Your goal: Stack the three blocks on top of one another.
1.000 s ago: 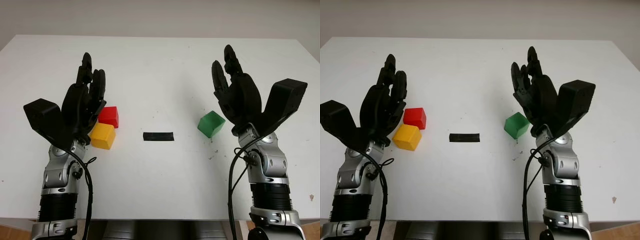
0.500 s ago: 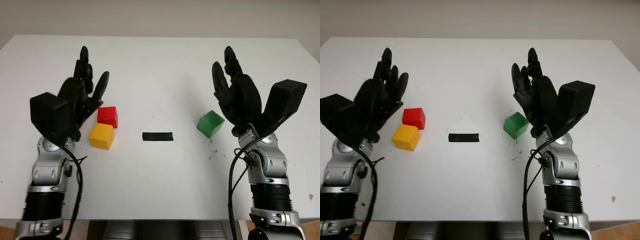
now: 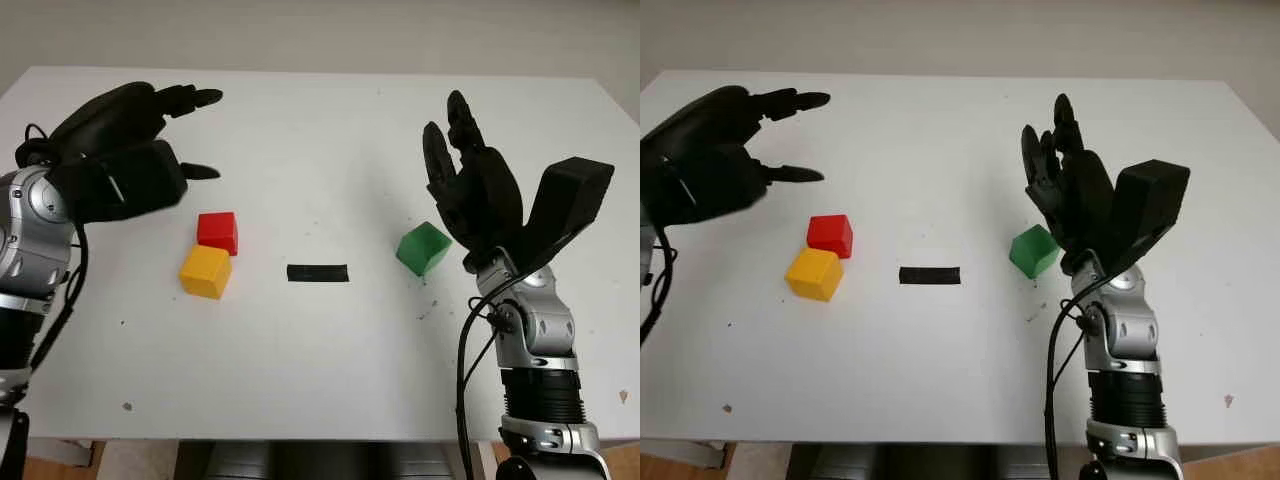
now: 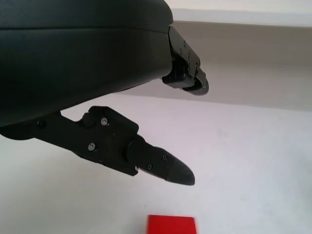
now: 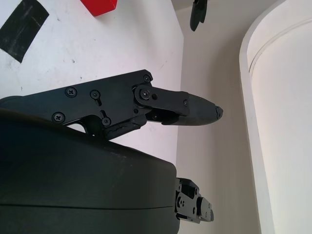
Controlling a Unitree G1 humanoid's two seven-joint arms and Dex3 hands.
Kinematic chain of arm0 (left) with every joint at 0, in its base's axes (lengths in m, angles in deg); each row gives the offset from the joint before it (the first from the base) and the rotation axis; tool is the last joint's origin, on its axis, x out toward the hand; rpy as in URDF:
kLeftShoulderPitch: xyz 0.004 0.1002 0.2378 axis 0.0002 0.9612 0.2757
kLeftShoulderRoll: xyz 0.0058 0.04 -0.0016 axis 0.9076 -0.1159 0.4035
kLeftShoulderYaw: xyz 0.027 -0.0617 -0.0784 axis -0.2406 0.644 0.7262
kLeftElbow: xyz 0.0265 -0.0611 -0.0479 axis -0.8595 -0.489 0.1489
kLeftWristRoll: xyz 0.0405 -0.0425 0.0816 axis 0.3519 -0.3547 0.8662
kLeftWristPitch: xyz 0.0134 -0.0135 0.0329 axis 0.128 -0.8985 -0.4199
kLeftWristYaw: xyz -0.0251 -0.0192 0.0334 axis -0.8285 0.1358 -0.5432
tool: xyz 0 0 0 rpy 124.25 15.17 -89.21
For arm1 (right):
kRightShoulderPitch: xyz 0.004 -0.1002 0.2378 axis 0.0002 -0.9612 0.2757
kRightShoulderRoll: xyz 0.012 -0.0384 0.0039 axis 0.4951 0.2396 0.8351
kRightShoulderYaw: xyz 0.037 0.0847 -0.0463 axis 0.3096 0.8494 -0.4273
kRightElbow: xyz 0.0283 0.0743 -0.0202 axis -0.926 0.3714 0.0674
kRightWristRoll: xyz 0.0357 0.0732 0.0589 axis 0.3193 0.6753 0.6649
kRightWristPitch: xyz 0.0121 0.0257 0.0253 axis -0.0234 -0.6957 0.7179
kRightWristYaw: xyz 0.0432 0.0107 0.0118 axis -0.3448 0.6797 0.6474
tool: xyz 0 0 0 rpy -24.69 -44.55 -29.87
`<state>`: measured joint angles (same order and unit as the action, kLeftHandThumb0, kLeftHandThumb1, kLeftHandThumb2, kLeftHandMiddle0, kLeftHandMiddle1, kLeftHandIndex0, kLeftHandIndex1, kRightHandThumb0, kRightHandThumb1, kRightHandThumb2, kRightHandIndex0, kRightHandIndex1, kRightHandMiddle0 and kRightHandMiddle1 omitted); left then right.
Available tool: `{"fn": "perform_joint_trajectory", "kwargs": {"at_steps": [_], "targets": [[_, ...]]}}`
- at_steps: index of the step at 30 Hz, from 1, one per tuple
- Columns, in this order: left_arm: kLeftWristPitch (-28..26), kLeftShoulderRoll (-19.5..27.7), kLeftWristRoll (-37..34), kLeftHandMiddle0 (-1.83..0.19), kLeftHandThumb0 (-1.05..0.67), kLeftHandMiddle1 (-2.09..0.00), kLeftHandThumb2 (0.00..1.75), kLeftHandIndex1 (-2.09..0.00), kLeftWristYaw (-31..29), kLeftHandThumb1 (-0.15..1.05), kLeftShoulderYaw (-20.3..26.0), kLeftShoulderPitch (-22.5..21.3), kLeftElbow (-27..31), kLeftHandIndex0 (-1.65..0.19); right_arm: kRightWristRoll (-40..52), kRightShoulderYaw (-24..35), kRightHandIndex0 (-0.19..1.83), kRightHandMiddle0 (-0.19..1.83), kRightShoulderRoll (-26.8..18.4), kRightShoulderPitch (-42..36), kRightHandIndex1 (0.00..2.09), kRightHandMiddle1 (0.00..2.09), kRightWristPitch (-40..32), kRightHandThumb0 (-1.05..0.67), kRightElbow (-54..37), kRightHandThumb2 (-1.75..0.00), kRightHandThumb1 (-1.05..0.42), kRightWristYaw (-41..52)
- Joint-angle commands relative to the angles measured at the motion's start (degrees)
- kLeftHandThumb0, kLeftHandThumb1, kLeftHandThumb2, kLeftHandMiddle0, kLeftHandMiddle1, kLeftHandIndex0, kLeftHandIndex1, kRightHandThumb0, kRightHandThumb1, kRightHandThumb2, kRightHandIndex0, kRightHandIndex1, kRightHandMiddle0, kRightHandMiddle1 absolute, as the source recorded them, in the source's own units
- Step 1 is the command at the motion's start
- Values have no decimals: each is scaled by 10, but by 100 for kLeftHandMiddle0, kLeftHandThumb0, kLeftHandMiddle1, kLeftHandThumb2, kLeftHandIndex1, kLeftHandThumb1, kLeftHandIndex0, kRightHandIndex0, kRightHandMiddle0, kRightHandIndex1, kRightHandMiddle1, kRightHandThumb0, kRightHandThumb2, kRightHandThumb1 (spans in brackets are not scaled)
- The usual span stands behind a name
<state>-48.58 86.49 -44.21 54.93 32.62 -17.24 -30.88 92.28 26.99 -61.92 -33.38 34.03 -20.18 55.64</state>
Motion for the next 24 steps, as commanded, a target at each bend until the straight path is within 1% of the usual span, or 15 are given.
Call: {"fn": "perform_joint_trajectory", "kwargs": {"at_steps": [1,4,5,7,9,13,16,19,21,23,24], "targets": [[56,33,28,-6,-32,-3,4,-7,-2,86,-20,-37,-29,-32,-1,0,-19,-19,-2,-6,0,0,0,-53,-11,-54,-105,-1],[138,56,80,-3,-35,-3,4,-5,13,85,-46,-67,-67,-30,1,1,-19,-19,-1,-10,0,0,1,-53,-12,-54,-105,-1],[168,63,96,-4,-35,-4,4,-6,23,84,-54,-75,-80,-32,2,2,-19,-19,-2,-11,0,0,0,-52,-12,-54,-105,0],[221,75,131,-4,-33,-4,4,-7,50,83,-69,-85,-101,-34,2,1,-19,-19,-4,-12,0,0,-2,-52,-13,-55,-105,3],[260,85,160,-3,-32,-4,5,-7,69,83,-80,-93,-116,-34,0,0,-19,-19,-4,-13,0,0,-3,-52,-12,-55,-105,2],[343,110,242,-2,-36,-5,5,-7,143,83,-107,-114,-135,-36,0,1,-19,-19,-3,-13,0,0,-8,-55,-12,-51,-105,-3],[390,126,314,-3,-41,-5,5,-7,222,81,-131,-133,-147,-39,-3,-1,-19,-19,-4,-13,0,0,-7,-55,-8,-51,-105,-2],[422,135,365,2,-32,-4,5,-6,281,81,-148,-149,-158,-37,-5,-2,-19,-19,-3,-14,0,0,-7,-55,-9,-50,-105,-5],[441,141,401,1,-32,-5,5,-5,317,81,-164,-162,-162,-36,-4,-2,-19,-19,-2,-14,0,0,-7,-56,-8,-50,-105,-6],[457,143,425,1,-35,-5,5,-4,335,81,-178,-173,-163,-34,-4,-2,-19,-19,-1,-13,0,0,-9,-57,-8,-49,-105,-6],[465,143,427,3,-36,-4,5,-3,324,81,-183,-177,-161,-32,-4,-3,-19,-19,0,-13,0,0,-10,-58,-8,-48,-105,-8]]}}
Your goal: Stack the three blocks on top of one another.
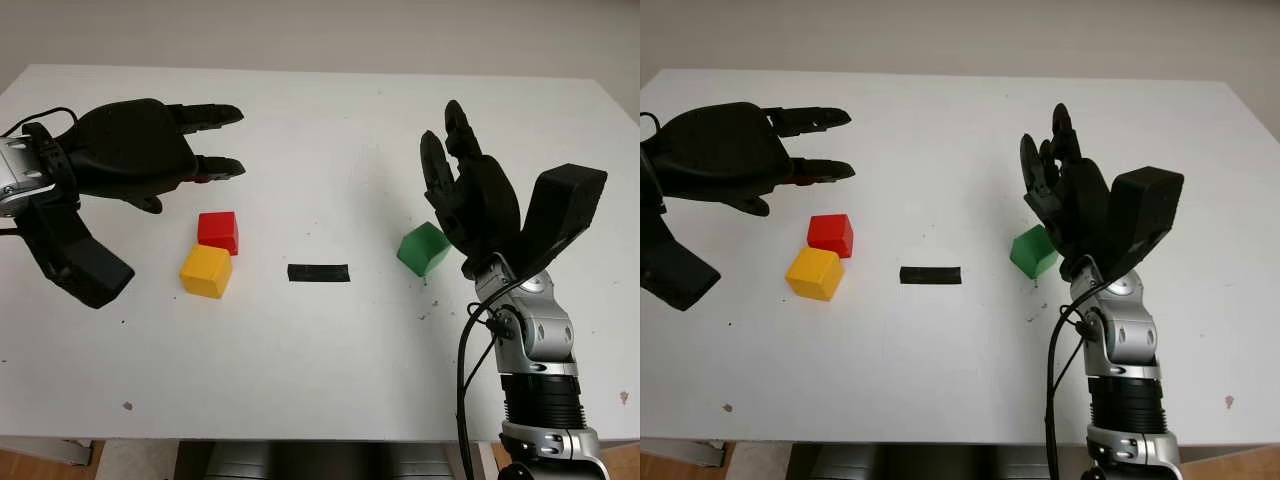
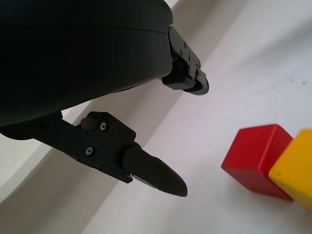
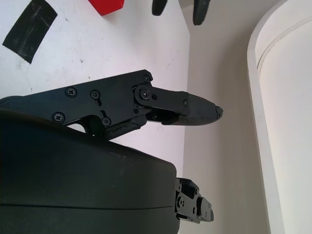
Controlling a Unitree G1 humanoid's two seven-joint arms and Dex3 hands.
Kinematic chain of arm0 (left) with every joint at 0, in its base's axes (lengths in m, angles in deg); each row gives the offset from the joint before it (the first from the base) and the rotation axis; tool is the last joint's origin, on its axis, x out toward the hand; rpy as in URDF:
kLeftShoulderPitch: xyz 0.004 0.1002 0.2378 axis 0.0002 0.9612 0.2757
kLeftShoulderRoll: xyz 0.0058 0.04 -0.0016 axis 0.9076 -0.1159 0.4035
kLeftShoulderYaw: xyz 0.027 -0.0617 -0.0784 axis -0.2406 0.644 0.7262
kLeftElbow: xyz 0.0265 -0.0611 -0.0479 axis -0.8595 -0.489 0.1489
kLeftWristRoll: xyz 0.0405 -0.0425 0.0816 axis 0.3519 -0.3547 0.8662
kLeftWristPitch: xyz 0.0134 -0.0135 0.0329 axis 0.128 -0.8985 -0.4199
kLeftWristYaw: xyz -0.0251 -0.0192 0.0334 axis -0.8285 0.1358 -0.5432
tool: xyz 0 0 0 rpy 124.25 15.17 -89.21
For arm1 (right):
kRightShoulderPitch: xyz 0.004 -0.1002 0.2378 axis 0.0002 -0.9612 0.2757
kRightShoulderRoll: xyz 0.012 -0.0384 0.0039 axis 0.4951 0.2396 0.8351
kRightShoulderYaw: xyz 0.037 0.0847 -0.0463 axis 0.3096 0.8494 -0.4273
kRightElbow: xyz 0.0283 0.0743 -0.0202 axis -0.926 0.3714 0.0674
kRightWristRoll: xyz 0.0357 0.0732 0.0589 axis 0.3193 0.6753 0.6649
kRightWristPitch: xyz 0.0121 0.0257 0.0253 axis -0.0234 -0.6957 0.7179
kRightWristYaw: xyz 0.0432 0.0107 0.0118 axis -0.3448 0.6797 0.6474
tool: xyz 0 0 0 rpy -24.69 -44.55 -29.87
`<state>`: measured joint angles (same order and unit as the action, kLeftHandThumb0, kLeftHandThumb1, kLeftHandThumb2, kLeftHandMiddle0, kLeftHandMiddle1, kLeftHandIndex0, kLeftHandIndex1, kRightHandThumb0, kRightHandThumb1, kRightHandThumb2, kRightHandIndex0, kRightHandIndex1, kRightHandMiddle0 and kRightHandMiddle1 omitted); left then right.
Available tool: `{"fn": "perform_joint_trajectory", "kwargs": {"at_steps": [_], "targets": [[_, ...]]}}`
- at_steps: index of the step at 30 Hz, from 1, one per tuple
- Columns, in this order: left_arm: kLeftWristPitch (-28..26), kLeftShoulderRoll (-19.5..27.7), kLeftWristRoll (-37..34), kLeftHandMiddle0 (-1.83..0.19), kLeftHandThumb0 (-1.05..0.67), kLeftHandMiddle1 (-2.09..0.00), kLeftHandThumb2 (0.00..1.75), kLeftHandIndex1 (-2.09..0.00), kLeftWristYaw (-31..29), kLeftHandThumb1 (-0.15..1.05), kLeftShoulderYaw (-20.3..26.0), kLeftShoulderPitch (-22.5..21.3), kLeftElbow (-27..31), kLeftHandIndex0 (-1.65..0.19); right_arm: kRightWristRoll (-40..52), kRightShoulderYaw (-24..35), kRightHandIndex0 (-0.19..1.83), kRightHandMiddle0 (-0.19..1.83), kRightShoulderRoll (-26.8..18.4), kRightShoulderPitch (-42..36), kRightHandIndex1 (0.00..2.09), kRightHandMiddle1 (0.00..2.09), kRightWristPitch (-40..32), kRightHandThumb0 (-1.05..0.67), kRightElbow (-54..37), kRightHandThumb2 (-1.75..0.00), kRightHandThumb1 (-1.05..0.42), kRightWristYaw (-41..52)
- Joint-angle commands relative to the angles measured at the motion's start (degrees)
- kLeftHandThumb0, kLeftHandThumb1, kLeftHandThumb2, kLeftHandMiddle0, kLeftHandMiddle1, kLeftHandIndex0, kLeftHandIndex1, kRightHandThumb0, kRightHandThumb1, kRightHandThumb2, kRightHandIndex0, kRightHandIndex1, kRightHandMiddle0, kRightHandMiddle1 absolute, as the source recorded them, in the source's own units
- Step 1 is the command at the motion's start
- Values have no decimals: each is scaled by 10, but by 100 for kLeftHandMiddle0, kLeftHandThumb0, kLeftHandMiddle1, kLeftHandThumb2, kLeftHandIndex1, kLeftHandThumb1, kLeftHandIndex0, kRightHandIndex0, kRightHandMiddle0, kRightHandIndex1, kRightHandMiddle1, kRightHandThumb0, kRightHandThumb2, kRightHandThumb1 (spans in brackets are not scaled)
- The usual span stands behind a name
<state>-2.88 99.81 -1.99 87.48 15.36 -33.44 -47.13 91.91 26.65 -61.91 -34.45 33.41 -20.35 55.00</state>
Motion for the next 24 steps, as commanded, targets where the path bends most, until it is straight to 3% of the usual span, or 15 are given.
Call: {"fn": "perform_joint_trajectory", "kwargs": {"at_steps": [1,6,19,24], "targets": [[14,8,5,4,-36,-4,6,-3,-13,83,-14,-17,4,-31,0,1,-19,-19,1,-2,0,0,-4,-58,-6,-48,-105,-3],[31,-7,9,0,-35,-6,4,-7,3,78,-30,-21,-25,-37,1,0,-19,-19,6,-3,0,0,-2,-57,-6,-47,-105,-9],[40,-45,3,2,-42,-5,6,-6,-4,85,-59,-20,-54,-36,-2,-3,-19,-19,5,-11,0,0,-11,-56,-19,-49,-105,-15],[31,-67,37,0,-38,-6,5,-7,70,82,-85,-25,-77,-39,-2,-3,-19,-19,1,-15,0,0,-11,-55,-22,-49,-105,-12]]}}
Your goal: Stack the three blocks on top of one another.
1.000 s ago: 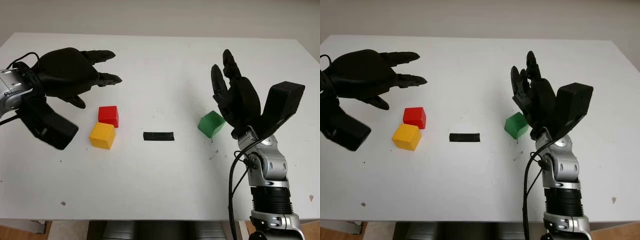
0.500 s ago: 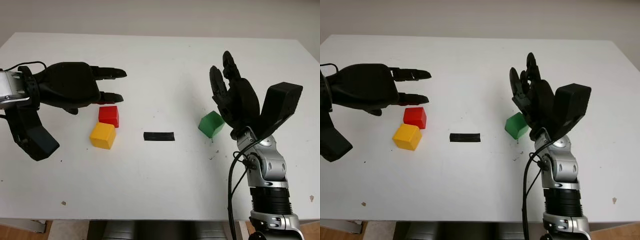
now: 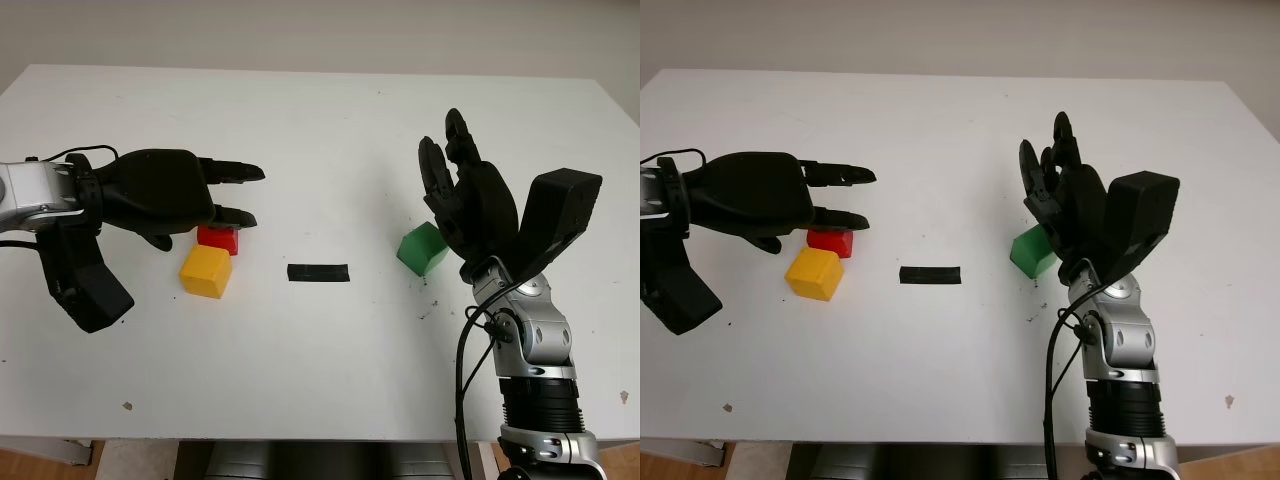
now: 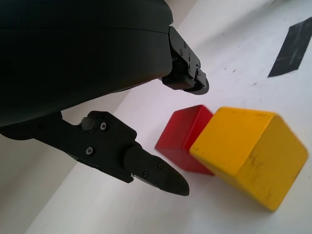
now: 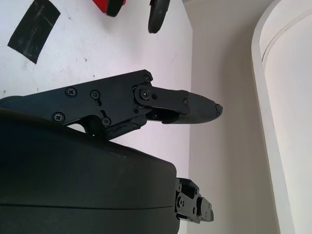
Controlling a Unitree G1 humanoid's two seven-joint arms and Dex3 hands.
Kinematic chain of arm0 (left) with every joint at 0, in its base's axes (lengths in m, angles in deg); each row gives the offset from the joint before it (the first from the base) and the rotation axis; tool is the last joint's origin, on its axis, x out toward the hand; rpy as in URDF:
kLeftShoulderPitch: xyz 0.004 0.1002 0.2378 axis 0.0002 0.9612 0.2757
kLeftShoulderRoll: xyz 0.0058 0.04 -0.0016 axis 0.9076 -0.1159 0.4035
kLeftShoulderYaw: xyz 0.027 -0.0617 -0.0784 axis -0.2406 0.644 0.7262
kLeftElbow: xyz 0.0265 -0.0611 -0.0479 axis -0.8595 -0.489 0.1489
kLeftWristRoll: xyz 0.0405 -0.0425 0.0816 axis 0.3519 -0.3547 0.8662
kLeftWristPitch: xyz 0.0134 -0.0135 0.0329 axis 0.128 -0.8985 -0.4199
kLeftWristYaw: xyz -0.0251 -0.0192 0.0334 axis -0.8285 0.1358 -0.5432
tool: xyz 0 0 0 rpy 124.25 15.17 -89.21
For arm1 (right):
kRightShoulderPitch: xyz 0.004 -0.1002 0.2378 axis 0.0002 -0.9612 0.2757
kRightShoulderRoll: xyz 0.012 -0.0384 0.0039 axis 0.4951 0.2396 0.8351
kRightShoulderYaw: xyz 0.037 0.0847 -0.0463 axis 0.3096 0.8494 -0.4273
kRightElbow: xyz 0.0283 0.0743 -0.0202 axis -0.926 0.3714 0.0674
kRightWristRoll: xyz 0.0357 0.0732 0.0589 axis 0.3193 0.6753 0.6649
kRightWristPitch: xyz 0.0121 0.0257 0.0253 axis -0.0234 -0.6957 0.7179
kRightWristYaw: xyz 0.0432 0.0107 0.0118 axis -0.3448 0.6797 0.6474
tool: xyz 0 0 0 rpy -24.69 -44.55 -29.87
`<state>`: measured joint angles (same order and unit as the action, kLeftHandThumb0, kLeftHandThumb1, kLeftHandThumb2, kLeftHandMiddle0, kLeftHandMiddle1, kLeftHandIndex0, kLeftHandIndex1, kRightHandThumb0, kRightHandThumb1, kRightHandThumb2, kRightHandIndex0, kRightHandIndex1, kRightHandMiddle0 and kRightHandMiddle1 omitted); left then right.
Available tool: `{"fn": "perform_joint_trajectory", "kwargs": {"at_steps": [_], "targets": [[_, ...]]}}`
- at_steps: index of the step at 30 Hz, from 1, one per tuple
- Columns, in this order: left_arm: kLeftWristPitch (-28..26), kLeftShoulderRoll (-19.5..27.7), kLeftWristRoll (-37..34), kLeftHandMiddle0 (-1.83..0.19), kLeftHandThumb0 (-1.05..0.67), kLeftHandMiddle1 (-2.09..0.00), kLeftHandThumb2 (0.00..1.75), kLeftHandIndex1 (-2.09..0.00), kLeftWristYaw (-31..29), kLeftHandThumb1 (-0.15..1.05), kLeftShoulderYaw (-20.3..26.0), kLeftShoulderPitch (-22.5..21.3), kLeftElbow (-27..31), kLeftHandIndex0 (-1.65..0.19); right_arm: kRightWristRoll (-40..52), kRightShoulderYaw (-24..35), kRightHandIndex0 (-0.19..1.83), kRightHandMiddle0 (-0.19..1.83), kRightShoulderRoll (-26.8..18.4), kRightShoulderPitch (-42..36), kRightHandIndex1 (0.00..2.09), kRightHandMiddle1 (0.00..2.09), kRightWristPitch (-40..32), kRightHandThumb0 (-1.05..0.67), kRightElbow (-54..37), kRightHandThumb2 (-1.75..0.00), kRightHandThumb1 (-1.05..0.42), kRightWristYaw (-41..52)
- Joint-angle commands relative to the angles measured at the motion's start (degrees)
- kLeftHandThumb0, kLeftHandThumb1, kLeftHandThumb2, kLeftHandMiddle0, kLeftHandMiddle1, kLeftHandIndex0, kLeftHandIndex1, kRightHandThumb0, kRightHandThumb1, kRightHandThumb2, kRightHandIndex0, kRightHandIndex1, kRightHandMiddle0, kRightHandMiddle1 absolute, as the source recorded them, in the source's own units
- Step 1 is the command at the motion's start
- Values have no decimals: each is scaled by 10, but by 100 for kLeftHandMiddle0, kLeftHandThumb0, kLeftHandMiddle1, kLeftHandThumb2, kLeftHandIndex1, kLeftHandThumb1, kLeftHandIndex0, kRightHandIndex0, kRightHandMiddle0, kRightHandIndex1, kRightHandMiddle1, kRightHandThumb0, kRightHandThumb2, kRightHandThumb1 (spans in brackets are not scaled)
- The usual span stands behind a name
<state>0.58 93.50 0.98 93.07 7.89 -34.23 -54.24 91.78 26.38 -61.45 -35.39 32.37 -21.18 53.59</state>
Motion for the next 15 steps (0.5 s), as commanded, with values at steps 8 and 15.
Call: {"fn": "perform_joint_trajectory", "kwargs": {"at_steps": [8,15], "targets": [[-23,-34,59,-9,-39,-9,7,-15,145,85,-63,-34,-47,-53,-2,2,-19,-19,-3,-13,0,0,-3,-56,-20,-48,-105,2],[-46,-42,94,-18,-41,-7,6,-66,226,89,-107,-56,-69,-38,7,7,-19,-19,-8,-17,0,0,-4,-56,-27,-50,-105,15]]}}
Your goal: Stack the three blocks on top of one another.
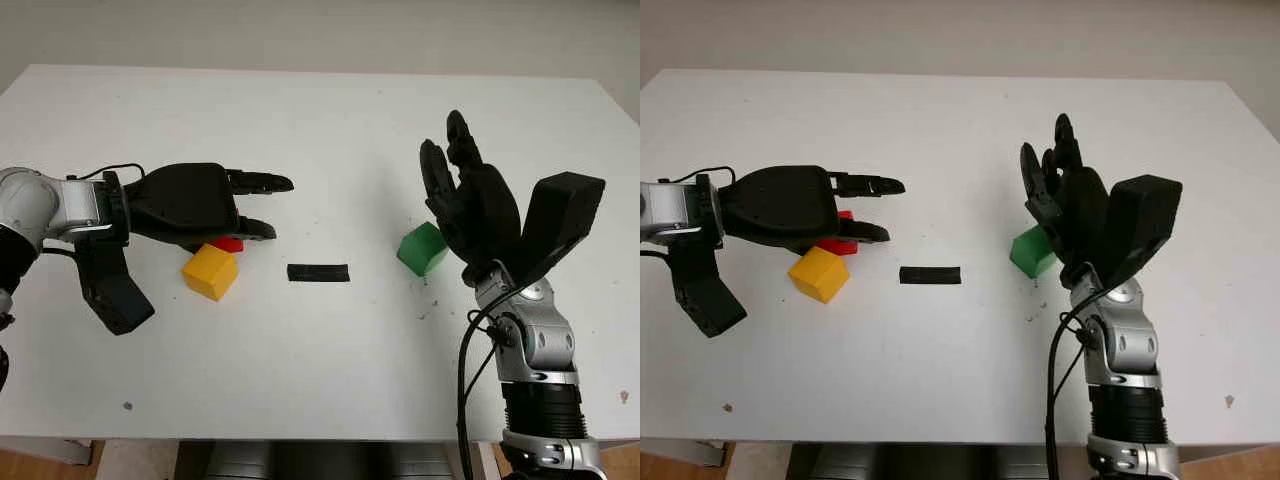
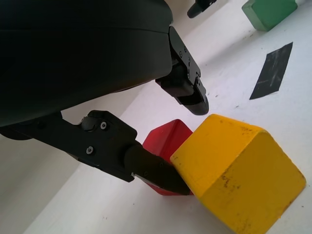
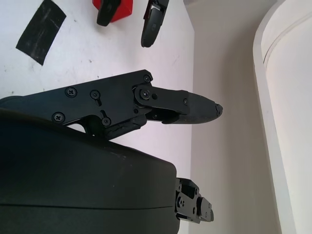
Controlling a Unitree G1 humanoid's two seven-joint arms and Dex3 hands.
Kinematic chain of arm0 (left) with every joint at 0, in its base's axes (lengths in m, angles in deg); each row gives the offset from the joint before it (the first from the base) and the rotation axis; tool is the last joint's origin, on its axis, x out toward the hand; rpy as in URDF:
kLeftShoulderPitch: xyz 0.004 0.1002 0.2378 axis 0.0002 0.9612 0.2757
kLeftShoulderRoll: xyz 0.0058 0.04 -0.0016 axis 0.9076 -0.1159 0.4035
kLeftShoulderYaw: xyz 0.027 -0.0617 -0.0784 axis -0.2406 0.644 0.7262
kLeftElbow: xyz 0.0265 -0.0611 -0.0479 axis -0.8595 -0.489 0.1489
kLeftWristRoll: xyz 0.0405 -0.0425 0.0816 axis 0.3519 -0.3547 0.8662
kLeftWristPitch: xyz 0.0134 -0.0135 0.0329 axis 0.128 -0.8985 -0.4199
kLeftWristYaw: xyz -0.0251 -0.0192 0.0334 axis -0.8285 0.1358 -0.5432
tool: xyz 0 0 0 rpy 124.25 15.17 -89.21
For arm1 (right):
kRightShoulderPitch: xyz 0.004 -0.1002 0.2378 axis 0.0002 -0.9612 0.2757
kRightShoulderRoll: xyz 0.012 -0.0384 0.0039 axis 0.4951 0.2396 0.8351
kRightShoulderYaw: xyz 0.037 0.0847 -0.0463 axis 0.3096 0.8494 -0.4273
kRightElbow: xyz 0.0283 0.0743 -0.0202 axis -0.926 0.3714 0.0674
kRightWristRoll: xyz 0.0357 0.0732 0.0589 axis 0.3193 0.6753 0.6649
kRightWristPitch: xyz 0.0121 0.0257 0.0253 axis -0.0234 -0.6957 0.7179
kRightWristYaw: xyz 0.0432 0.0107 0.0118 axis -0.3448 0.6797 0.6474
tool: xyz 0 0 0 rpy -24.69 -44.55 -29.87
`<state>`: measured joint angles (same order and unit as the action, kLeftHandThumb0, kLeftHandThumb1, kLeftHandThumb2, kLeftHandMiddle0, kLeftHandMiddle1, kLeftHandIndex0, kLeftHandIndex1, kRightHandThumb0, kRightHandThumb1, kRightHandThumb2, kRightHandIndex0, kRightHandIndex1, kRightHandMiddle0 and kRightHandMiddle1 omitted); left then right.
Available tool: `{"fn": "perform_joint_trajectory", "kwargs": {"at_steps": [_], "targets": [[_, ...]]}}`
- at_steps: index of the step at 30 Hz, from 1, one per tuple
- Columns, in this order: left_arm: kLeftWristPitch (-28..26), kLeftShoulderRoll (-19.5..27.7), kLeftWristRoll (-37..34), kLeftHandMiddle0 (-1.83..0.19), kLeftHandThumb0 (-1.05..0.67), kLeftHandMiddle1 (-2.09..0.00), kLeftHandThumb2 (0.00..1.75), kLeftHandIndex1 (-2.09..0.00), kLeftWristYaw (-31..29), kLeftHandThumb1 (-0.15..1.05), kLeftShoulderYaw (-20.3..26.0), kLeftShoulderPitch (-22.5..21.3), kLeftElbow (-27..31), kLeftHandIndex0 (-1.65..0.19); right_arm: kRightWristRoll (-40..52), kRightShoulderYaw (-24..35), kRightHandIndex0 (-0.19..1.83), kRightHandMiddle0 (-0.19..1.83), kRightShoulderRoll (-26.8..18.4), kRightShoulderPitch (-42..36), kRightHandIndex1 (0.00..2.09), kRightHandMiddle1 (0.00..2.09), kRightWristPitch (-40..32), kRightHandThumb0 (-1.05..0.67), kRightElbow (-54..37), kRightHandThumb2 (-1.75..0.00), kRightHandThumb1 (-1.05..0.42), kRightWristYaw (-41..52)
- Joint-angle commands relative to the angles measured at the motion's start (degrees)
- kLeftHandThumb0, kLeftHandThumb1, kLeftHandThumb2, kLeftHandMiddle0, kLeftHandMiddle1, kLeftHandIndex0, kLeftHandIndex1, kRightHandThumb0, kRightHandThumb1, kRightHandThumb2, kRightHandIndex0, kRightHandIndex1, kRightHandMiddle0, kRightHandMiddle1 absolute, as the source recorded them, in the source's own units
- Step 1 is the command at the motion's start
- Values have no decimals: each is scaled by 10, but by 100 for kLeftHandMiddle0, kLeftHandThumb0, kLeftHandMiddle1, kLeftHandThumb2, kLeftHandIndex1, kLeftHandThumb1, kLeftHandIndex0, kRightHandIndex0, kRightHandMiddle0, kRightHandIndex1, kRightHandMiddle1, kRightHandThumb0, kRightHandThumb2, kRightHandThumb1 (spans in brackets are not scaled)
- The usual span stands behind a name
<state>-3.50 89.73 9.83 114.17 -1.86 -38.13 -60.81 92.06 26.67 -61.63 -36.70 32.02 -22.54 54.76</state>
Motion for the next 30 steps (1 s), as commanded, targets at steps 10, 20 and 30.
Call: {"fn": "perform_joint_trajectory", "kwargs": {"at_steps": [10,20,30], "targets": [[-55,-11,44,-26,-44,-8,6,-119,101,93,-54,-35,-27,-34,11,9,-19,-19,-12,-7,0,0,-2,-54,-18,-54,-105,17],[-78,-8,49,-37,-37,-8,5,-145,117,91,-70,-41,-33,-43,13,11,-19,-19,-8,-5,0,0,-8,-55,-13,-51,-105,16],[-92,6,3,-38,-38,-8,5,-148,93,91,-36,-31,4,-40,10,9,-19,-19,-10,-4,0,0,-4,-56,-6,-49,-105,19]]}}
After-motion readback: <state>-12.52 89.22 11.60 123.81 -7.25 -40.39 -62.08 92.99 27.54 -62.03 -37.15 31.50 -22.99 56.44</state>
